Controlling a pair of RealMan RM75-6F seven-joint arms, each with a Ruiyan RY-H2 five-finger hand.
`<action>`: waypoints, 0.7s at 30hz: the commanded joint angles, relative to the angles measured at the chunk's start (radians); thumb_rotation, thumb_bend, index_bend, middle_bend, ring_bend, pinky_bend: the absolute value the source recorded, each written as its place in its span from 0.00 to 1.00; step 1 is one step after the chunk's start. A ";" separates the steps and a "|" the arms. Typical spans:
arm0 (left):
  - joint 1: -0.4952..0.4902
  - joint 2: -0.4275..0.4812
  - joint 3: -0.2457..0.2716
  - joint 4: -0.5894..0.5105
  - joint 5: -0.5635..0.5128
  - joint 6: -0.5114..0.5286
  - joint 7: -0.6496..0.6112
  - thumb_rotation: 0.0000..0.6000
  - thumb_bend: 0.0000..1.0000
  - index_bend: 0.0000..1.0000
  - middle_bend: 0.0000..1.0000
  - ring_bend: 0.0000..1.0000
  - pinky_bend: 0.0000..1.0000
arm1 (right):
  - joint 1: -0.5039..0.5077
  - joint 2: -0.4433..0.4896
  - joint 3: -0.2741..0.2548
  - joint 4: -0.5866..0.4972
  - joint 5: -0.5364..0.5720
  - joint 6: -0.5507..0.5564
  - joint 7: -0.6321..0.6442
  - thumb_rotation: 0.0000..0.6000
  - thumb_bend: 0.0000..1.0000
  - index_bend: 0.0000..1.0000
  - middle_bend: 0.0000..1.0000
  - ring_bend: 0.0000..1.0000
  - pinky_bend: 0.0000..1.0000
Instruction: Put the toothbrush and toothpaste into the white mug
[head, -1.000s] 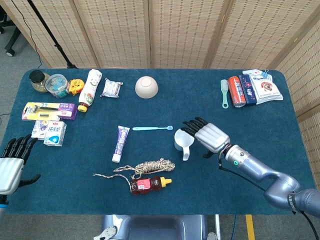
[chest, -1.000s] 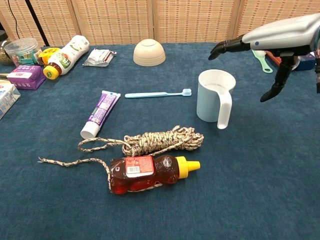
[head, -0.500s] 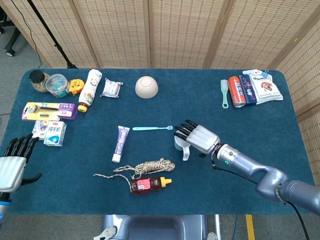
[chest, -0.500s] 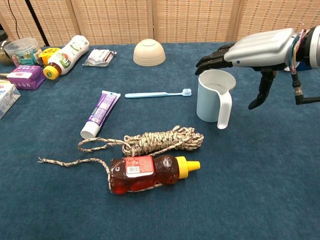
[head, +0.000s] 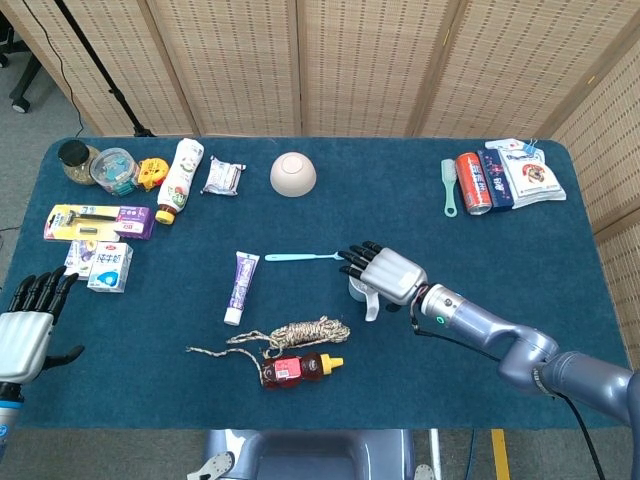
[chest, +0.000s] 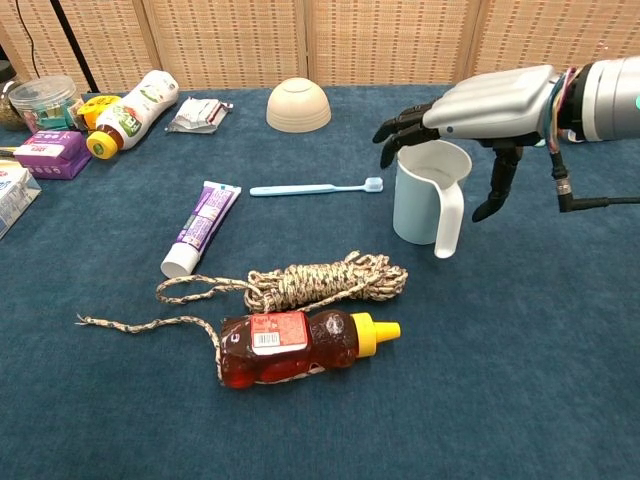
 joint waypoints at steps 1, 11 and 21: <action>0.000 0.000 0.000 0.000 0.000 0.000 0.000 1.00 0.09 0.00 0.00 0.00 0.00 | 0.003 -0.027 -0.008 0.027 -0.014 0.040 0.016 1.00 0.13 0.35 0.22 0.09 0.27; -0.001 0.004 0.001 0.000 -0.001 0.000 -0.009 1.00 0.09 0.00 0.00 0.00 0.00 | -0.004 -0.096 -0.025 0.122 -0.046 0.169 0.041 1.00 0.42 0.52 0.43 0.29 0.47; -0.005 0.004 0.003 -0.001 0.000 -0.008 -0.007 1.00 0.09 0.00 0.00 0.00 0.00 | 0.022 -0.064 -0.028 0.052 -0.074 0.213 0.013 1.00 0.45 0.53 0.44 0.29 0.48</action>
